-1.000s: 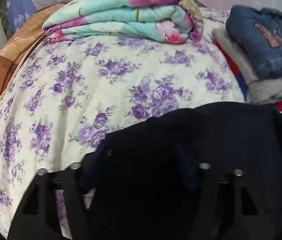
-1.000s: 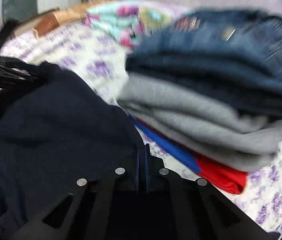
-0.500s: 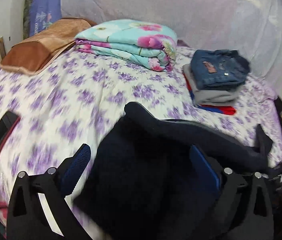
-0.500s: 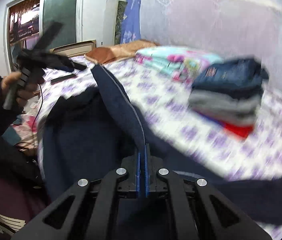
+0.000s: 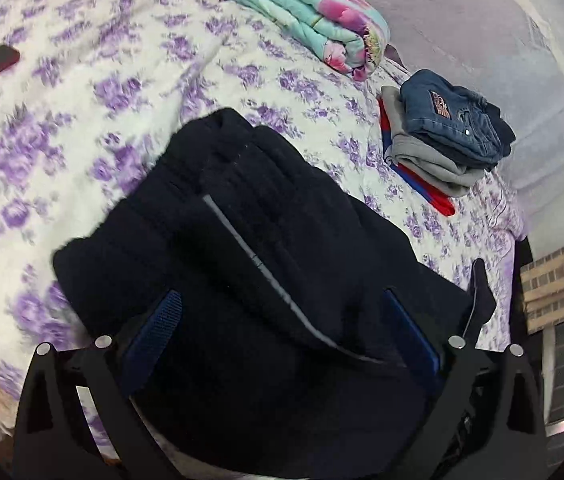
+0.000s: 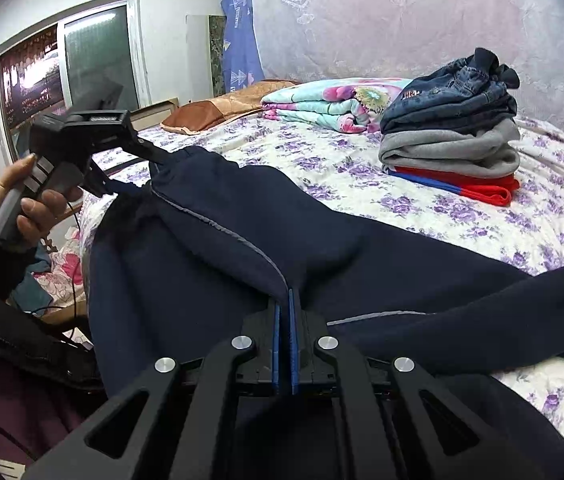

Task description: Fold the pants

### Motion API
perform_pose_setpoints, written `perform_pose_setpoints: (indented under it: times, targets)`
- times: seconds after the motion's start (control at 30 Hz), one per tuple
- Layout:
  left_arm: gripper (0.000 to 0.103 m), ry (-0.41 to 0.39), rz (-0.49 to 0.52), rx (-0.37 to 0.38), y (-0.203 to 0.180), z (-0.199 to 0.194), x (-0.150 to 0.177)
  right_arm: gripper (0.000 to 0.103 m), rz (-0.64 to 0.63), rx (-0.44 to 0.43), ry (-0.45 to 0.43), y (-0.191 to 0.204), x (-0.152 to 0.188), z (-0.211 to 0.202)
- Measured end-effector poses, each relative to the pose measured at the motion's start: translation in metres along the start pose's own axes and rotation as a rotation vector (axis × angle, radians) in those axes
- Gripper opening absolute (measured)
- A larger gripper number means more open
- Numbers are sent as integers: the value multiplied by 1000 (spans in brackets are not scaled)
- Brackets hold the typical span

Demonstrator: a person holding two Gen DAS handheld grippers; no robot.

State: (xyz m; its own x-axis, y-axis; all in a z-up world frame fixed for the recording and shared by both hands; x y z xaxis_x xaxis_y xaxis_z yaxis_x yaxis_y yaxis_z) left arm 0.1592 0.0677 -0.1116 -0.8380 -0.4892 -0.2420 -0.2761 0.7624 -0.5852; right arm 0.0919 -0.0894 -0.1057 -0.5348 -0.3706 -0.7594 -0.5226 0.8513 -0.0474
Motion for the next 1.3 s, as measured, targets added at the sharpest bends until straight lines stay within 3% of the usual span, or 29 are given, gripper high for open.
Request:
perform_pose_setpoints:
  times: [0.1,0.2,0.33,0.4,0.53,0.7,0.83,0.93,1.03,1.1,1.3]
  targets:
    - [97,12,0,-6,-7,13,1,5,6,-3,-2,0,0,1]
    - [93,-40,-57,10,-9,14,-14,5,17,-6,-12,-1,0,0]
    - [44,-91,-41,-1,-12,10,-32,5,30,-12,-11,-1,2,1]
    - [33,-107,-42,5,-9,10,-37,5,37,-18,-8,-2,2,2]
    - [28,-120,-43,61,-13,3,-37,4,41,-1,-34,-5,-5,-3]
    - [18,-201,51,139,-43,-54,-41,4,-2,33,-131,-8,-45,-45]
    - [18,-241,113,145,-44,-96,-24,4,-19,-66,-191,17,-59,-74]
    - [18,-235,93,114,-16,-102,-11,4,-109,-189,-112,63,-36,-64]
    - [18,-178,19,67,35,-81,5,5,-176,-203,22,90,2,-35]
    - [18,-130,-34,54,61,-63,16,5,-143,-214,77,93,21,-18]
    - [21,-140,0,17,71,-57,26,8,-146,-204,77,91,21,-17]
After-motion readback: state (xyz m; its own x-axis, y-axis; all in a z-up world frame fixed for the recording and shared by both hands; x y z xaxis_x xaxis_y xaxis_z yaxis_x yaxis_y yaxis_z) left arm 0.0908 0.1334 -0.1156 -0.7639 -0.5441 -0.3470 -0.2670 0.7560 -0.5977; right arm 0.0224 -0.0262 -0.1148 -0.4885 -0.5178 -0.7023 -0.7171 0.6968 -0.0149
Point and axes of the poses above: each gripper's, at about its wrist camera, not at the fingertips, and z roughly the way its jaws point, y to its left, x to its underside, the point moved 10 cm from there along z, roughly the way its jaws point, and after that the axes turned 12 degrees about -z, right-handed, at the moved point
